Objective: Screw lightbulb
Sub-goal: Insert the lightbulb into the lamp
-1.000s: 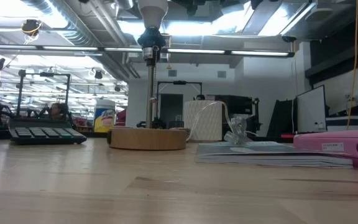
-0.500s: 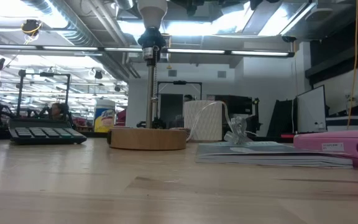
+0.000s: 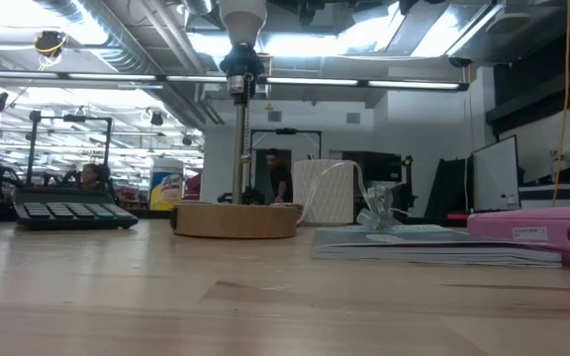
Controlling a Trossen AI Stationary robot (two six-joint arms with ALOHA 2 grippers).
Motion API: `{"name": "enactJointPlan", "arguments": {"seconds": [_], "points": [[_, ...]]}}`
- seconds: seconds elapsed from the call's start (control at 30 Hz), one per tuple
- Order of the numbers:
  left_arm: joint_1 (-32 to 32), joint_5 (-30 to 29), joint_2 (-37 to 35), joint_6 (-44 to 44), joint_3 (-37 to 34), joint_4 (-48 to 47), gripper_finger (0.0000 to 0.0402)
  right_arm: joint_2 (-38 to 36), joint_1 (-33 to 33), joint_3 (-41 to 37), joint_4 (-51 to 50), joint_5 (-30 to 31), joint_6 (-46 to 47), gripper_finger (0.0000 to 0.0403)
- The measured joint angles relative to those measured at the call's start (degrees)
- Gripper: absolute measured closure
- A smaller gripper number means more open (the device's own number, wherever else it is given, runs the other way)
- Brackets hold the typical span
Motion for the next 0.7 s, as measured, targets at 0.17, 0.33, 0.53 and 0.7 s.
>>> {"name": "enactJointPlan", "arguments": {"seconds": [0.17,0.33,0.53,0.7], "points": [[0.5,0.4,0.0,-1.1,0.0,0.0,0.0400,0.0,0.0,0.0,0.0,0.0,0.0,0.0341],[3.2,5.1,0.0,-3.4,0.0,-0.2,0.0400,0.0,0.0,0.1,0.0,0.0,0.0,0.0341],[5.6,7.0,0.0,-8.8,0.0,-4.7,0.0400,-0.1,0.0,0.1,0.0,-0.1,0.0,0.0341],[6.1,7.7,-0.1,-12.9,0.1,-7.6,0.0400,-0.1,0.0,0.1,0.0,-0.1,0.0,0.0341]]}}
